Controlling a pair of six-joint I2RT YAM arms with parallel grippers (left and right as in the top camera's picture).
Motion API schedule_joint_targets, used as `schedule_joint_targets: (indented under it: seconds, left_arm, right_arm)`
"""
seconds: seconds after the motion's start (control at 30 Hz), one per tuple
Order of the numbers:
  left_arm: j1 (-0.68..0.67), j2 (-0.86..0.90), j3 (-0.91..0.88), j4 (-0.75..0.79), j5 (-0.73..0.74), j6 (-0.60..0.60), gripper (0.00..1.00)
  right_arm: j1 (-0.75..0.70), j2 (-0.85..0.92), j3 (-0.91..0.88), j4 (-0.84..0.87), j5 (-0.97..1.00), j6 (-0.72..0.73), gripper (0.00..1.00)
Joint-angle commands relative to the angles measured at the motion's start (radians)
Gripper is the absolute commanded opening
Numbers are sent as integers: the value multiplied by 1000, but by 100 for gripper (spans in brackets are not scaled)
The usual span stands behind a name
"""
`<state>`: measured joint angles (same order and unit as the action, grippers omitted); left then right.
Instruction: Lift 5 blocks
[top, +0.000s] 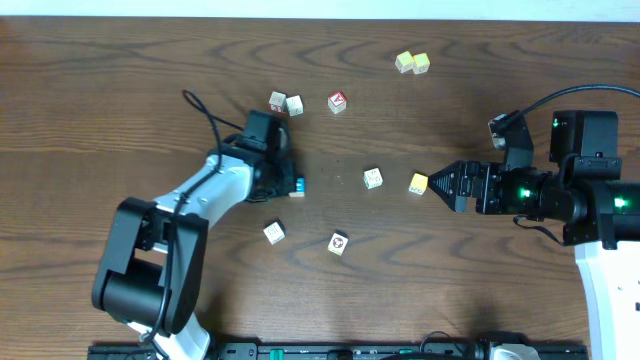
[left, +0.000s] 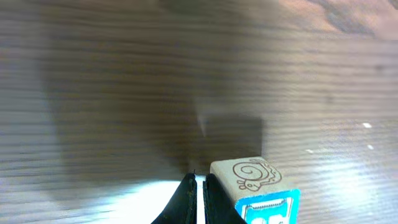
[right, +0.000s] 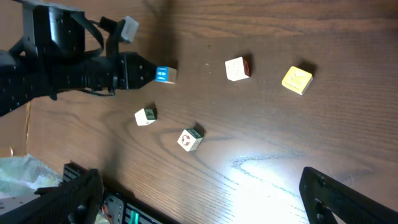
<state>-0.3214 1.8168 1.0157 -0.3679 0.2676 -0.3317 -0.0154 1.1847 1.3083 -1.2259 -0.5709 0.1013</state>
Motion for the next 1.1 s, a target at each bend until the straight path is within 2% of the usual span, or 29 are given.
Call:
schedule_joint_targets:
  seconds: [0.0, 0.3, 0.47, 0.63, 0.87, 0.9, 0.93, 1.0, 1.03, 1.07]
  left_arm:
    - [-26, 4, 11, 11, -11, 24, 7]
    - [-66, 3, 11, 15, 62, 24, 8]
    - [-104, 3, 11, 15, 61, -1, 8]
    - [-87, -18, 27, 2, 57, -2, 7]
    - [-14, -170, 103, -163, 62, -8, 8]
    - [-10, -202, 107, -192, 62, -20, 14]
    - [-10, -233, 108, -220, 62, -34, 25]
    - [-12, -295, 108, -309, 61, -68, 57]
    - [-14, -315, 108, -355, 61, -84, 68]
    - [-17, -331, 108, -411, 61, -102, 73]
  right_arm:
    - [-16, 1, 18, -2, -2, -13, 98]
    - [-16, 2, 18, -12, -2, -14, 98]
    - [-16, 1, 18, -13, -2, -14, 98]
    - [-16, 1, 18, -19, -2, -14, 98]
    - [-16, 1, 18, -27, -1, -14, 98]
    - [-16, 1, 18, -26, 0, -14, 98]
    - [-16, 2, 18, -26, 6, -14, 98]
    - [-16, 1, 18, -24, 29, -14, 98]
    - [-16, 2, 18, -24, 38, -13, 98]
    - [-16, 2, 18, -24, 46, -13, 98]
